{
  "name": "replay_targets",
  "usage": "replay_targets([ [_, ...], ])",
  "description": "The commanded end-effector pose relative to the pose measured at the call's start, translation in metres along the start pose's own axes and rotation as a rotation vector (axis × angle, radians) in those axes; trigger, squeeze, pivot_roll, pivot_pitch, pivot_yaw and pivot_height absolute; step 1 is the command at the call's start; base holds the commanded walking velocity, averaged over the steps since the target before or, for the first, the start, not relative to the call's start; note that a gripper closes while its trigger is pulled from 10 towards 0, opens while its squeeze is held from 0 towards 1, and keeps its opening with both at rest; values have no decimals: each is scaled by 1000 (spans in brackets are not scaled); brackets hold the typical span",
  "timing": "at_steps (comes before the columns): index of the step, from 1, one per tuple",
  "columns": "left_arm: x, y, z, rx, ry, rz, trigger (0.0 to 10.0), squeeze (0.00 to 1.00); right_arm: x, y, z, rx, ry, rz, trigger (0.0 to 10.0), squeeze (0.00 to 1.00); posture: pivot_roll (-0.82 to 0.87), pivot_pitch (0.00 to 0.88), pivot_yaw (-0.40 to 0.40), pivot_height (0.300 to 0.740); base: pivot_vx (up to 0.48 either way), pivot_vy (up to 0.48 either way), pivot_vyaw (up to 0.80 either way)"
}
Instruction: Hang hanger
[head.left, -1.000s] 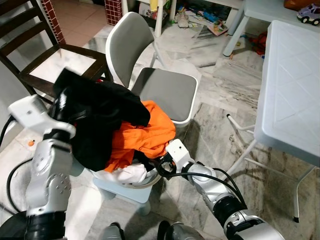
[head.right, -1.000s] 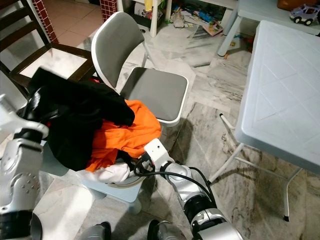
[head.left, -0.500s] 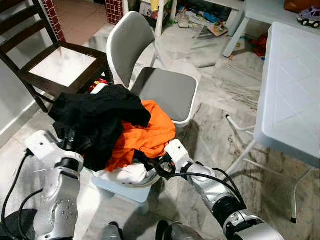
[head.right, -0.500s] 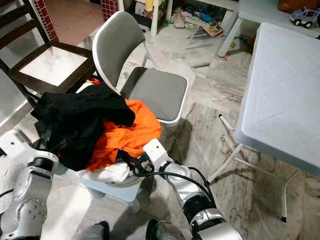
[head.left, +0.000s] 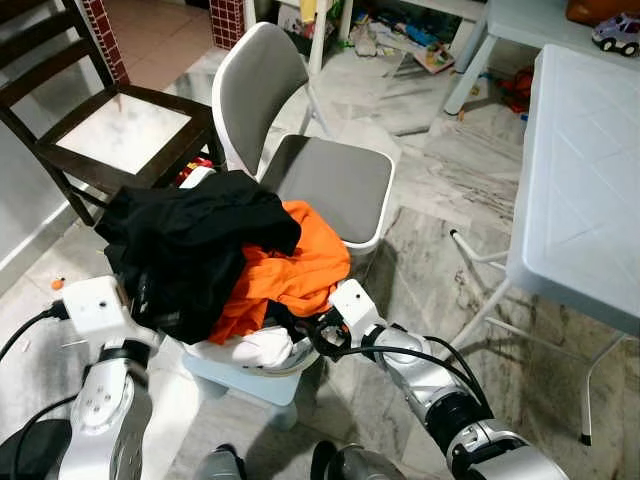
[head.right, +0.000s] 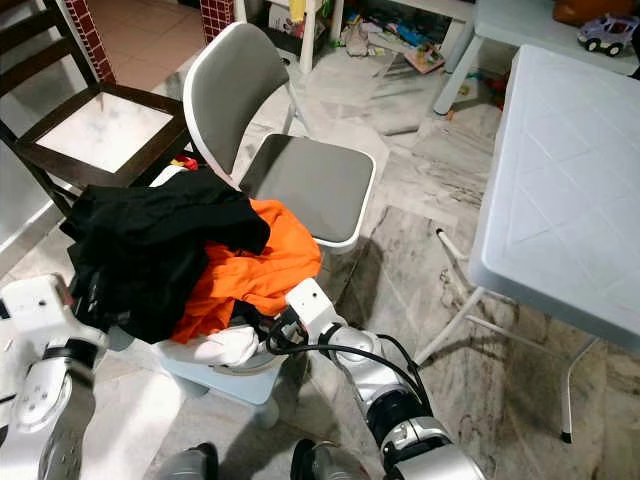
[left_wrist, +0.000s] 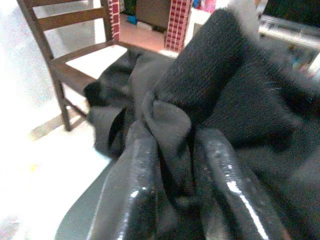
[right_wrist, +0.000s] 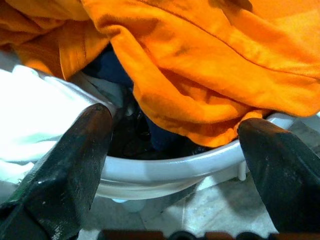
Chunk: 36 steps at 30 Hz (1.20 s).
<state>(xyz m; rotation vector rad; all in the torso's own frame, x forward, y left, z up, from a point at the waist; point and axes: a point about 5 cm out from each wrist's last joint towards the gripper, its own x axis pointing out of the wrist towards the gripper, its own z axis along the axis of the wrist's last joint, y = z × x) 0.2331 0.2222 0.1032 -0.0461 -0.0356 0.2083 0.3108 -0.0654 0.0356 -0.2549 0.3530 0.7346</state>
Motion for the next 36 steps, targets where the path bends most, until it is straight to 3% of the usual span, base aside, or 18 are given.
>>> replay_targets([
  [1, -7, -1, -4, 45, 10, 2, 10000, 1000, -2, 1, -8, -2, 33, 6, 10000, 0, 154, 207, -135, 740, 0, 0, 0],
  [10, -25, 7, -15, 154, 12, 71, 10000, 1000, -2, -1, -6, -7, 32, 5, 10000, 0, 162, 205, -140, 740, 0, 0, 0],
  [19, -33, -5, -3, 377, -114, -37, 10000, 1000, -1, 1, -5, -9, 29, 16, 10000, 0, 163, 206, -142, 740, 0, 0, 0],
  [29, -32, -2, 16, 550, -232, -114, 10000, 1000, -2, 0, -6, -9, 31, 13, 10000, 0, 162, 209, -137, 740, 0, 0, 0],
  [36, -33, 9, 24, 561, -233, -107, 10000, 1000, -1, 3, -8, -3, 34, 17, 10000, 0, 181, 215, -131, 740, 0, 0, 0],
])
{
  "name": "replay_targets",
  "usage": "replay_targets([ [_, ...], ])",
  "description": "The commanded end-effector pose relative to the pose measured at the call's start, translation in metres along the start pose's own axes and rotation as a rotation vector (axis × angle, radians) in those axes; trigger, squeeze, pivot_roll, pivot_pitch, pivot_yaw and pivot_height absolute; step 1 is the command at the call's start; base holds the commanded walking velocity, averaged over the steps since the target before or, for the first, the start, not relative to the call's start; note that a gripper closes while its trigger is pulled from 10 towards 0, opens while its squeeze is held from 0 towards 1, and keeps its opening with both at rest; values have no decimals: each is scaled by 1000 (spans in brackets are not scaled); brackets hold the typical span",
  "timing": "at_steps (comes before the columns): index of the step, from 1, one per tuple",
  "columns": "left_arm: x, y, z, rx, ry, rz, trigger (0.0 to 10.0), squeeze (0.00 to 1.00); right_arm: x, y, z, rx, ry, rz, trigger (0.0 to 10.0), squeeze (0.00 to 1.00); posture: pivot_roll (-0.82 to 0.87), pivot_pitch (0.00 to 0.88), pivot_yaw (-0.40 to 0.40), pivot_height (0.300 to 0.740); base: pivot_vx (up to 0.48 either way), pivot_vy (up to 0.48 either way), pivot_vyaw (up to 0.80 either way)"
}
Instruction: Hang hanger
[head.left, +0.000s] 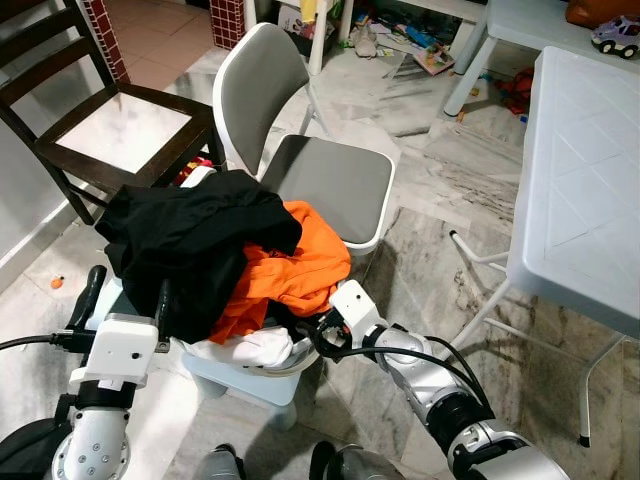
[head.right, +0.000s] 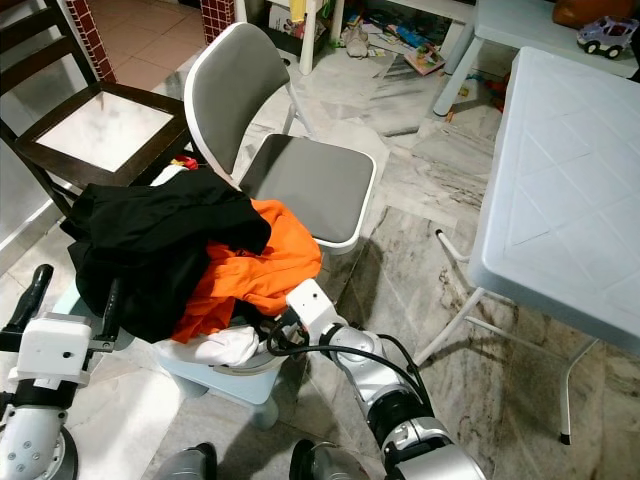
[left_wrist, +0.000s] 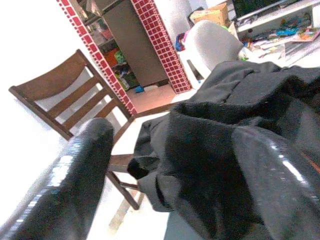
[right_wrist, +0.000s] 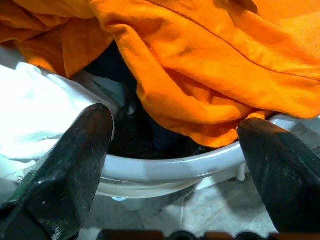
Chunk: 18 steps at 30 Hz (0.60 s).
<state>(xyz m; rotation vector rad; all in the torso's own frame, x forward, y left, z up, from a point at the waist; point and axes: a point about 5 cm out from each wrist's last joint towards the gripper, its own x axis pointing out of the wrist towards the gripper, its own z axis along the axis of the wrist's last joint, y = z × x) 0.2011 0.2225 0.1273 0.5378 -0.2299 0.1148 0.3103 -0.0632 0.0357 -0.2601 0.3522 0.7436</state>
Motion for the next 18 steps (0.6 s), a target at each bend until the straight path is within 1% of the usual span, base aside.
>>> replay_targets([
  [1, -1, 3, -4, -11, 15, -42, 10000, 1000, -1, 3, -9, 4, 35, 13, 10000, 0, 187, 219, -134, 740, 0, 0, 0],
  [2, -1, 3, -4, -11, 15, -42, 10000, 1000, -1, 3, -9, 4, 35, 13, 10000, 0, 187, 219, -134, 740, 0, 0, 0],
  [4, 4, 2, -7, -31, 7, -113, 10000, 1000, -1, 4, -8, 3, 34, 17, 10000, 0, 188, 222, -134, 740, 0, 0, 0],
  [8, 9, 1, -11, -48, 6, -184, 10000, 1000, -2, 2, -9, 1, 38, 14, 10000, 0, 175, 224, -135, 740, 0, 0, 0],
  [10, 11, 0, -13, -56, 1, -210, 10000, 1000, -3, 1, -10, -1, 40, 12, 10000, 0, 170, 224, -136, 740, 0, 0, 0],
  [12, 11, -1, -16, -72, 0, -276, 10000, 1000, -4, 0, -10, -1, 39, 10, 10000, 0, 163, 223, -137, 740, 0, 0, 0],
  [13, 11, -1, -18, -75, 5, -292, 10000, 1000, -4, -1, -10, -1, 39, 8, 10000, 0, 156, 221, -137, 740, 0, 0, 0],
  [15, 13, 1, -22, -70, 9, -324, 10000, 1000, -5, -2, -11, -2, 41, 4, 10000, 0, 146, 219, -137, 740, 0, 0, 0],
  [16, 14, 2, -23, -65, 8, -332, 10000, 1000, -5, -2, -12, -2, 42, 3, 10000, 0, 144, 217, -136, 740, 0, 0, 0],
  [18, 19, 10, -24, -50, -3, -289, 10000, 1000, -7, -4, -13, -2, 44, -1, 10000, 0, 141, 218, -134, 740, 0, 0, 0],
])
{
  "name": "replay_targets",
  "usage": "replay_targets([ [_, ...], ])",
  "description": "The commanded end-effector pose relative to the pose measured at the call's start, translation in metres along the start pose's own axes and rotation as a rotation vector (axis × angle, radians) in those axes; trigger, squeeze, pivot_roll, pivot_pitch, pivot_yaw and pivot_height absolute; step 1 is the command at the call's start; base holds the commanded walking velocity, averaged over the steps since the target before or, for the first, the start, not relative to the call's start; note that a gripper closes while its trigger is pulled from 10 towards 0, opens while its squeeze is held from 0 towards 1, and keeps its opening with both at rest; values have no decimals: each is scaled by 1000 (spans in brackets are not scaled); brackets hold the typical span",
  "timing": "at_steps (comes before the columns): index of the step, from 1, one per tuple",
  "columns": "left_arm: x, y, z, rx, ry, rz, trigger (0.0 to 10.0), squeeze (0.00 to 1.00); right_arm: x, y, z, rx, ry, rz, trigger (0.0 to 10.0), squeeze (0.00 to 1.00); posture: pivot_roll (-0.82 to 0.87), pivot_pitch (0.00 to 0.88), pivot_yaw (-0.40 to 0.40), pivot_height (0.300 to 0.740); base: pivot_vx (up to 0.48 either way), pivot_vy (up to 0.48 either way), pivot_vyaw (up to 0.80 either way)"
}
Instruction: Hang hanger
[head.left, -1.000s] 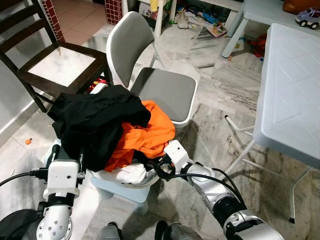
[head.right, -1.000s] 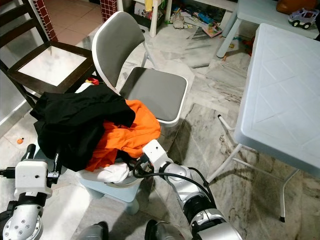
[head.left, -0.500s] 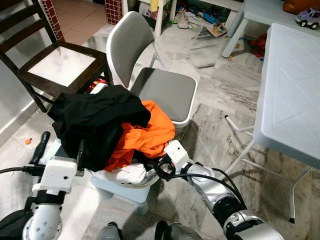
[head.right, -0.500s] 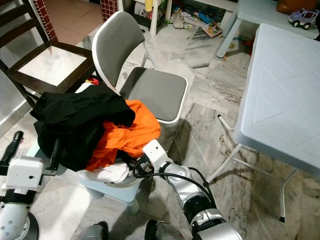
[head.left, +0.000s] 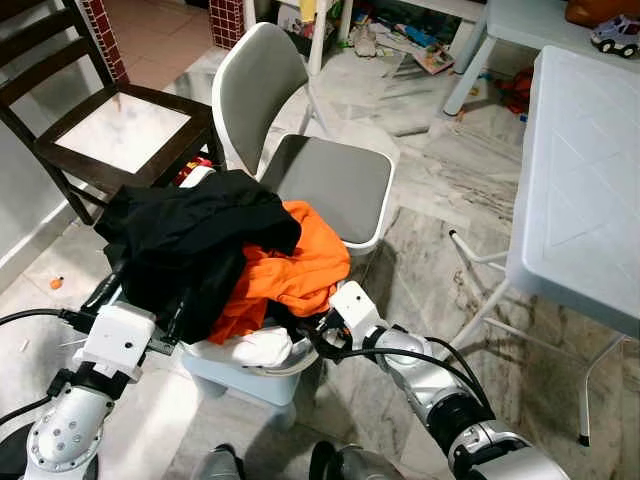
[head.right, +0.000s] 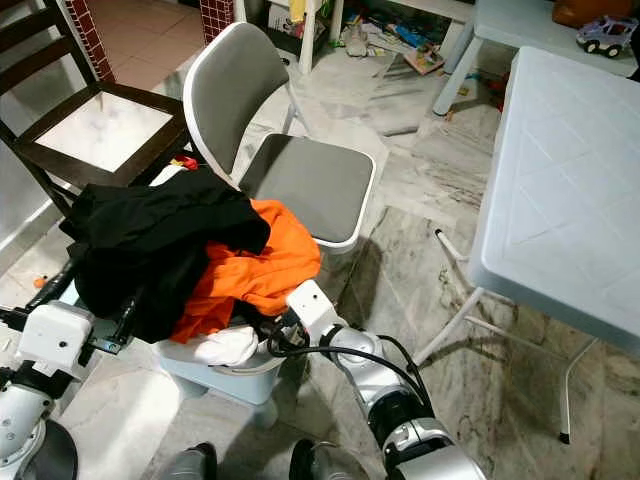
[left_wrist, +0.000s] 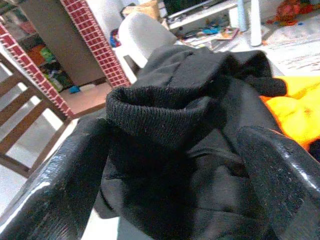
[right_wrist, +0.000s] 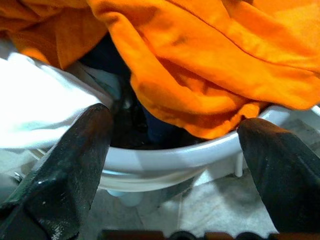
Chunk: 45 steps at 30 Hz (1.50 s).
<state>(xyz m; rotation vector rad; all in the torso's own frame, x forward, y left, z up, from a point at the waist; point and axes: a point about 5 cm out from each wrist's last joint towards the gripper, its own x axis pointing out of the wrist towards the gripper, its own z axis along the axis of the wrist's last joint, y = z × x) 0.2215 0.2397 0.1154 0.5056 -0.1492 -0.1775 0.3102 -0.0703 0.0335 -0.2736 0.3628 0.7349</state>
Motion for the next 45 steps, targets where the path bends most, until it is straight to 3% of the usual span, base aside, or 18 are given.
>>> replay_targets([
  [1, 1, 9, -1, 17, -5, 20, 10000, 1000, -3, 1, -9, 5, 30, 6, 10000, 0, 142, 217, -134, 740, 0, 0, 0],
  [3, 3, 21, -1, 40, -13, 54, 10000, 1000, -4, 0, -10, 6, 33, 4, 10000, 0, 143, 218, -133, 740, 0, 0, 0],
  [8, 2, 26, 0, 53, -18, 29, 10000, 1000, -3, 2, -10, 10, 35, 5, 10000, 0, 154, 221, -127, 740, 0, 0, 0],
  [9, 2, 26, 0, 55, -18, 23, 10000, 906, -3, 2, -10, 10, 35, 5, 10000, 0, 154, 221, -127, 740, 0, 0, 0],
  [10, 2, 26, 0, 48, -17, 18, 10000, 647, -2, 3, -10, 11, 34, 7, 10000, 0, 157, 224, -126, 740, 0, 0, 0],
  [11, 1, 26, -1, 42, -16, 17, 10000, 282, -2, 3, -10, 12, 34, 8, 10000, 0, 158, 224, -126, 740, 0, 0, 0],
  [12, 2, 26, -2, 31, -12, 3, 10000, 0, -2, 4, -10, 12, 33, 11, 10000, 0, 160, 226, -127, 740, 0, 0, 0],
  [19, 8, 20, -6, -26, 1, -135, 10000, 0, -2, 4, -10, 7, 36, 21, 10000, 0, 152, 230, -135, 740, 0, 0, 0],
  [28, 23, 44, -18, 7, 40, -173, 10000, 0, -3, 4, -12, -1, 41, 24, 10000, 0, 139, 229, -134, 740, 0, 0, 0],
  [29, 24, 47, -19, 6, 40, -182, 6353, 0, -3, 5, -12, -1, 41, 25, 10000, 0, 138, 228, -133, 740, 0, 0, 0],
  [30, 25, 48, -19, 6, 38, -189, 6353, 0, -3, 5, -12, -2, 41, 25, 10000, 0, 138, 228, -133, 740, 0, 0, 0],
  [31, 27, 49, -20, -7, 39, -198, 0, 0, -3, 6, -12, -2, 42, 26, 10000, 0, 137, 228, -132, 740, 0, 0, 0],
  [36, 35, 43, -19, 0, 16, -306, 0, 0, -3, 6, -13, -6, 43, 26, 10000, 0, 134, 225, -129, 740, 0, 0, 0],
  [45, 36, 35, -21, 13, 7, -387, 0, 0, -3, 6, -12, -8, 44, 24, 10000, 0, 134, 217, -123, 740, 0, 0, 0],
])
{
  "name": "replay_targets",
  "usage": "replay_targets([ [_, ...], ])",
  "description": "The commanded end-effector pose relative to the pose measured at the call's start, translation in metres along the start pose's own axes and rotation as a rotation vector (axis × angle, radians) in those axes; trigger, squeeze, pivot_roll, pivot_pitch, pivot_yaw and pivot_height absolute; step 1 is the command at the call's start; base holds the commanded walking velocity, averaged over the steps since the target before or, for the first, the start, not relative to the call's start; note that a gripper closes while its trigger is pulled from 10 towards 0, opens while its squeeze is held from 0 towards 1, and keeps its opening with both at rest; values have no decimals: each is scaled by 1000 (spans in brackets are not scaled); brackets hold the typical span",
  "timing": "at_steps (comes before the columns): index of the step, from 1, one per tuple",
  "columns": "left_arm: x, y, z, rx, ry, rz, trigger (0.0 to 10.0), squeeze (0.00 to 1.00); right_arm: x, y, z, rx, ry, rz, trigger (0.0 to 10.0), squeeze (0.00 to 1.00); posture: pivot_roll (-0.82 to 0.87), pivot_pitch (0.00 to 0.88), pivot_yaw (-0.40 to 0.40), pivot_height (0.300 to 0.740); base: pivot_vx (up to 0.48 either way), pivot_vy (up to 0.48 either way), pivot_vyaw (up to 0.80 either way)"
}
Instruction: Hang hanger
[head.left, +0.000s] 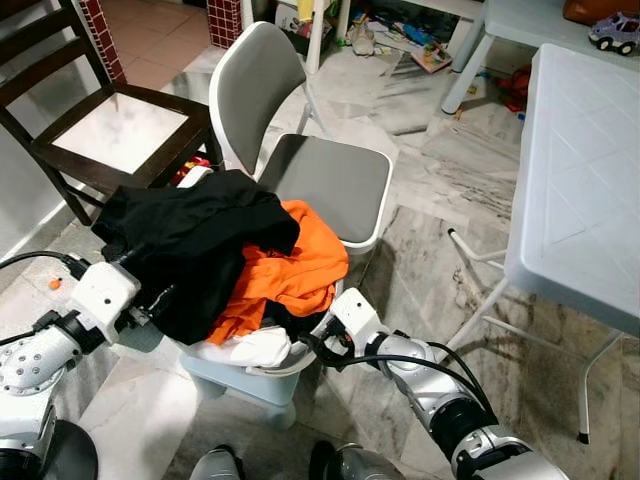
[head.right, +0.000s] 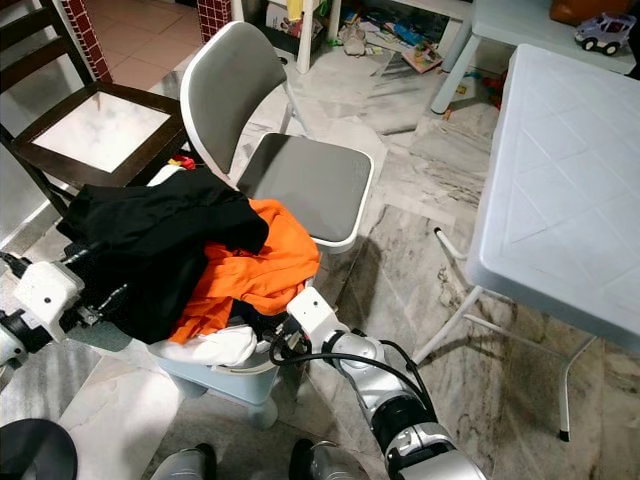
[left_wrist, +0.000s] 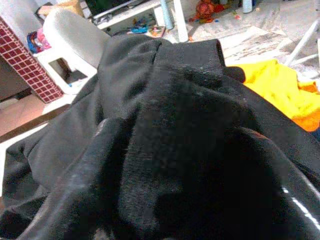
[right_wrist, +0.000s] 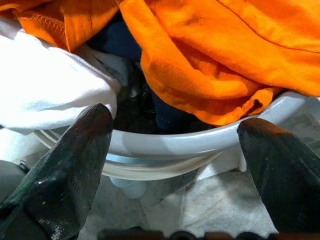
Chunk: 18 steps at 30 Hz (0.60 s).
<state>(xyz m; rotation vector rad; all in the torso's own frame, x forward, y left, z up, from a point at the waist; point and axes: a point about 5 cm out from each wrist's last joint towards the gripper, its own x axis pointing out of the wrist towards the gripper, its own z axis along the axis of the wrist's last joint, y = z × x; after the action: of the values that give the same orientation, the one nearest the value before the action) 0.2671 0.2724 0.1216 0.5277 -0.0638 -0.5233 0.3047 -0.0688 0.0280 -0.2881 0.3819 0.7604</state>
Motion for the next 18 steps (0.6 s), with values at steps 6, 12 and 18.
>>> replay_targets([
  [6, -5, -7, -8, 19, 34, -67, 0, 0, -2, 1, -6, 2, 26, -3, 10000, 0, 136, 218, -123, 740, 0, 0, 0],
  [12, -6, -8, -9, 17, 32, -57, 0, 0, -1, 1, -5, -1, 26, -3, 10000, 0, 144, 213, -123, 740, 0, 0, 0],
  [18, -6, -5, -8, 17, 27, -48, 0, 0, 1, 2, -3, -1, 22, -2, 10000, 0, 150, 210, -117, 740, 0, 0, 0],
])
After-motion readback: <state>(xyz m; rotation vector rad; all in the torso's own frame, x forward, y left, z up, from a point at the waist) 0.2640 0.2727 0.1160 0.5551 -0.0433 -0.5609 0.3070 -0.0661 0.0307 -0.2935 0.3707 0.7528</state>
